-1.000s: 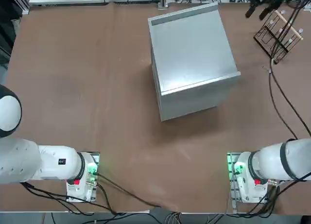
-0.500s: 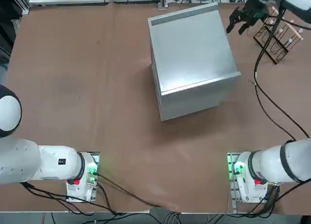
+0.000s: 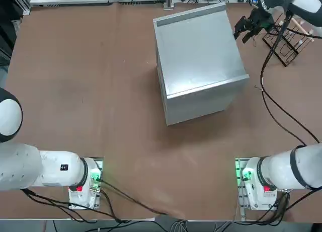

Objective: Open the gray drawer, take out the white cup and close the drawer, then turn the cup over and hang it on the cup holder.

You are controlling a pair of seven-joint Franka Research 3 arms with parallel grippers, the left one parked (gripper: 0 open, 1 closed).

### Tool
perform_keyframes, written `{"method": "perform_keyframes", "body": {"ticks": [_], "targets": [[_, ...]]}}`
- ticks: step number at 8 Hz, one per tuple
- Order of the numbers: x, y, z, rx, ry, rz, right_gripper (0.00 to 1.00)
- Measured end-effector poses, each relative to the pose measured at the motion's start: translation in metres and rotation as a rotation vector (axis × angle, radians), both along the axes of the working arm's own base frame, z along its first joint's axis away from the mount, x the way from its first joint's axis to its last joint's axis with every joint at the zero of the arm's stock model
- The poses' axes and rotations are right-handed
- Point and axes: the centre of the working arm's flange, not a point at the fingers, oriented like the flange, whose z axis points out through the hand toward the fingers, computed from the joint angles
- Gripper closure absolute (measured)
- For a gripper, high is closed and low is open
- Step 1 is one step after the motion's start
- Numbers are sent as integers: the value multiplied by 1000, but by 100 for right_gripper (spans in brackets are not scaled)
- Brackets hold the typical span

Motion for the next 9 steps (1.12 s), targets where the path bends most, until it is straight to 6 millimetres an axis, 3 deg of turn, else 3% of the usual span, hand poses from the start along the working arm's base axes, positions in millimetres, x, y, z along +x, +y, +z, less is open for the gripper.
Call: {"method": "perform_keyframes", "body": {"ticks": [5, 9], "targets": [[-2, 0, -22, -6, 28, 1, 0], [-1, -1, -25, -5, 26, 0, 0]]}}
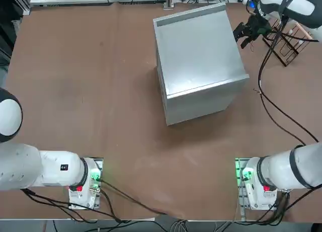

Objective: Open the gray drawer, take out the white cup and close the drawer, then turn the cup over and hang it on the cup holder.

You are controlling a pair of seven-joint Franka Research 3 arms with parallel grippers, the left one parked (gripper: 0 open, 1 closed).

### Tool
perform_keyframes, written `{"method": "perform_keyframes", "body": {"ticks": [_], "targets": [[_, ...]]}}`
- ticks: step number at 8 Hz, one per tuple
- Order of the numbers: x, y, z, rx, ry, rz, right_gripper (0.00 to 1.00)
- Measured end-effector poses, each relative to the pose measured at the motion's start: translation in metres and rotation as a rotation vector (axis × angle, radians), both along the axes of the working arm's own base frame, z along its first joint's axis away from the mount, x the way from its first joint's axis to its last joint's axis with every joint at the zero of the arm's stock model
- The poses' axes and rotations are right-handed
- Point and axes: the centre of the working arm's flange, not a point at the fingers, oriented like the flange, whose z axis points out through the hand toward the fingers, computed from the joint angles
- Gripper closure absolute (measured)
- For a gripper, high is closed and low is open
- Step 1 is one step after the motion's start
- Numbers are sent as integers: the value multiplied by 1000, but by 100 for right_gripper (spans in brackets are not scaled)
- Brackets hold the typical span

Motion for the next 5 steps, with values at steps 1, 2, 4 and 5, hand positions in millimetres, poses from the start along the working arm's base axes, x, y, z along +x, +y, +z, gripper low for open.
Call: {"method": "perform_keyframes", "body": {"ticks": [1, 2, 4, 5], "targets": [[0, 0, -1, 0, 1, -1, 0], [1, 0, -1, 1, -2, -2, 0], [2, 0, -3, 2, -7, 8, 0], [2, 0, -3, 5, -10, 20, 0]]}}
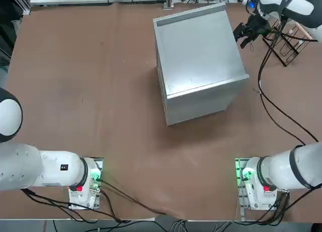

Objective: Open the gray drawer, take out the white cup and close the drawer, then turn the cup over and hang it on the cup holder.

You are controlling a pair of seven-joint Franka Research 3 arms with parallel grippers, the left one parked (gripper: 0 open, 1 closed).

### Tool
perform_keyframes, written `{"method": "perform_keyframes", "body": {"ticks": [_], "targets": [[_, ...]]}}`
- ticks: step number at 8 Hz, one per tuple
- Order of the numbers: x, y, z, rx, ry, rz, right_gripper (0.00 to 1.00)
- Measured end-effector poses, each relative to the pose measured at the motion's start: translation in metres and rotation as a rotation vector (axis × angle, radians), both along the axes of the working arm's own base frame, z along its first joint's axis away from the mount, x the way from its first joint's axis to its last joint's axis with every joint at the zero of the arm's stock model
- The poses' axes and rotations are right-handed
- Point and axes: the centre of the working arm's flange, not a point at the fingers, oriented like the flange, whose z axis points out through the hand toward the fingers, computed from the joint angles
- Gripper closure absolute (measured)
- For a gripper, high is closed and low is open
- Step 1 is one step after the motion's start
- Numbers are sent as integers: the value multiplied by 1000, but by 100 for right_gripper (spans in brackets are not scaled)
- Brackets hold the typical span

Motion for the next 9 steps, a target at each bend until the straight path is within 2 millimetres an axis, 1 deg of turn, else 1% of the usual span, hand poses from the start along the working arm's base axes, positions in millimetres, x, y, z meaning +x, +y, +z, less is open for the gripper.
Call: {"method": "perform_keyframes", "body": {"ticks": [2, 3, 4, 5, 6, 7, 9], "targets": [[1, -3, -2, 9, 2, 8, 0], [1, -9, -3, 14, -1, 13, 0], [3, -21, -3, 16, -11, 20, 0], [4, -40, -6, 11, -17, 27, 0], [5, -56, -10, -6, -17, 34, 0], [6, -69, -14, -30, -12, 41, 0], [7, -85, -12, -41, -18, 41, 0]]}}
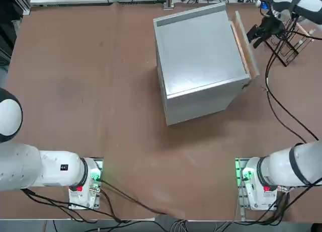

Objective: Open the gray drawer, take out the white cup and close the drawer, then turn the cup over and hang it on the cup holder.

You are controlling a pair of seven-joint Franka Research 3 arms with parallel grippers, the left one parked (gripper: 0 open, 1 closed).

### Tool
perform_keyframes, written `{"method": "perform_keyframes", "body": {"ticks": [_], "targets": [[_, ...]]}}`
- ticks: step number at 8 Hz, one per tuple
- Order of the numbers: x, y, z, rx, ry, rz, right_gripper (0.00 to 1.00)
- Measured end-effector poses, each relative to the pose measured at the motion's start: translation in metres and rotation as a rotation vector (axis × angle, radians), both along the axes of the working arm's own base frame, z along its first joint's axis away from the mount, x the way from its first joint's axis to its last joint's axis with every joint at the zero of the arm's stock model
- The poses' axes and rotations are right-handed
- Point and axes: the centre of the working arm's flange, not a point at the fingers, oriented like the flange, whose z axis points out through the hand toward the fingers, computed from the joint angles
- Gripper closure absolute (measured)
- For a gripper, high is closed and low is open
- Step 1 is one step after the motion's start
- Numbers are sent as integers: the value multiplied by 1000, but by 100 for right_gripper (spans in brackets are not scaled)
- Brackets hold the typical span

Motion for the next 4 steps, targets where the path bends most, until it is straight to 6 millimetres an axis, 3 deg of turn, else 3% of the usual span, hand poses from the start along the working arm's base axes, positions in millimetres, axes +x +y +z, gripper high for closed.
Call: {"method": "perform_keyframes", "body": {"ticks": [4], "targets": [[3, -43, 10, -78, 8, 36, 0]]}}
